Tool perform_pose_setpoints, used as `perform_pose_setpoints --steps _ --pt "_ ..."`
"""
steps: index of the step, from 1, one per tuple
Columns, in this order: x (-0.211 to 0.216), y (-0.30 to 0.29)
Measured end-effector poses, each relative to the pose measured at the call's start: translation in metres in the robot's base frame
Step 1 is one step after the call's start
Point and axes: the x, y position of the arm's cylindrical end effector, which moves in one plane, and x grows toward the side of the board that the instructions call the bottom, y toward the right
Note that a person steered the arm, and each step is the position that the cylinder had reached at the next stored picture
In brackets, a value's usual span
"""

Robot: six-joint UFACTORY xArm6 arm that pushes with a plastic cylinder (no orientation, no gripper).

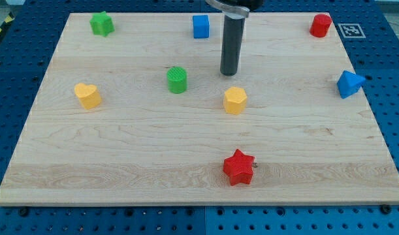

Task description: Move the green circle parallel right to the yellow heart

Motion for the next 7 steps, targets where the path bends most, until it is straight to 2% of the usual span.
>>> perform_pose_setpoints --steps 2,5,7 --pt "0.000 -0.052" --pt "0.025 -0.069" --pt "0.007 -0.122"
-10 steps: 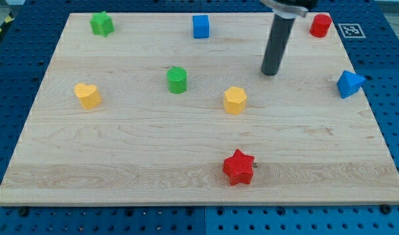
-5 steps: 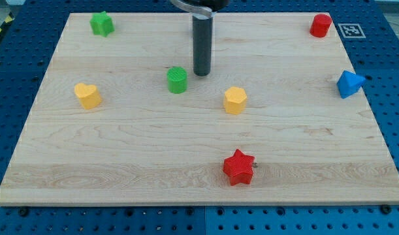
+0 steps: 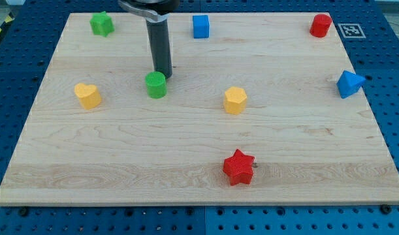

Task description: Move the green circle parallel right to the yellow heart

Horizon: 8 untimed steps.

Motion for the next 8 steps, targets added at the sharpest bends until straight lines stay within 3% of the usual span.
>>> perform_pose_setpoints --steps 3,8 --pt "0.024 -0.012" --pt "0.037 0.024"
